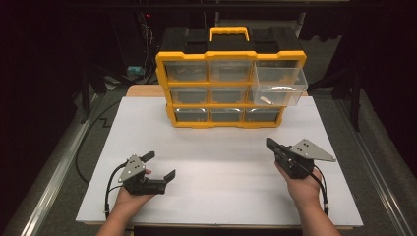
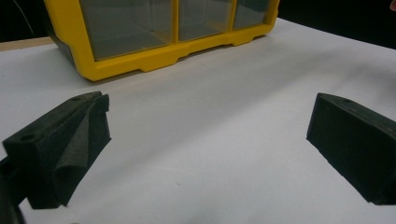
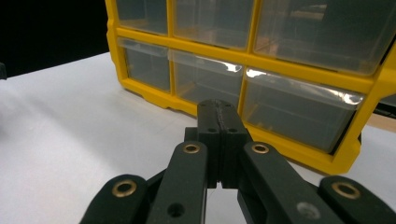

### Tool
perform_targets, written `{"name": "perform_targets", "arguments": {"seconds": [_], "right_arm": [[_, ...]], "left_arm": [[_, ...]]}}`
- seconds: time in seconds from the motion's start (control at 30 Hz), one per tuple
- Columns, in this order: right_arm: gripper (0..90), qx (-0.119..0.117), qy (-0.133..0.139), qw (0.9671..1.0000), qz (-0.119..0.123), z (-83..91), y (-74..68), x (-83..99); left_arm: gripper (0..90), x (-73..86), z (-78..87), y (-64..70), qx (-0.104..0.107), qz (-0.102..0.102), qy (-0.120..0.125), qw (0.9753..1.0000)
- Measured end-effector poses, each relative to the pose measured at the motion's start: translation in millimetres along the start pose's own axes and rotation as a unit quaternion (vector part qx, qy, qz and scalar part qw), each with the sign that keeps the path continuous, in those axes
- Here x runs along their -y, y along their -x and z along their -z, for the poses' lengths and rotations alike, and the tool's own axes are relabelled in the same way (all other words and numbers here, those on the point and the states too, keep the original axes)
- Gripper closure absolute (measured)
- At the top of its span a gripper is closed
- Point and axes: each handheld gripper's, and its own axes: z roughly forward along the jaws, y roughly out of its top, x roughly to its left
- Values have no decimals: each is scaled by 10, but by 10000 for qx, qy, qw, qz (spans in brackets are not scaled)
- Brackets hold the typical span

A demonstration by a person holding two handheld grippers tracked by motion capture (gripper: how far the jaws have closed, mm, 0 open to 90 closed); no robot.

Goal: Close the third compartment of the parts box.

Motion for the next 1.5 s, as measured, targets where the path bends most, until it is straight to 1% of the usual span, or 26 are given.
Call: {"name": "perform_targets", "arguments": {"seconds": [0.43,0.83,1.17,1.37,1.5], "right_arm": [[900,70,129,9999,-53,-3,27,-164],[900,157,229,9996,25,27,43,-316],[900,209,385,9990,-93,70,108,-457],[900,260,468,9985,-69,96,134,-570],[900,308,515,9982,-11,97,152,-649]], "left_arm": [[5,-2,7,-4,1,20,40,10000],[5,-3,16,-6,-5,-4,38,10000],[5,-4,17,-4,4,-10,47,10000],[5,-3,16,-4,12,-8,43,10000],[5,-3,16,-3,21,-4,44,10000]]}}
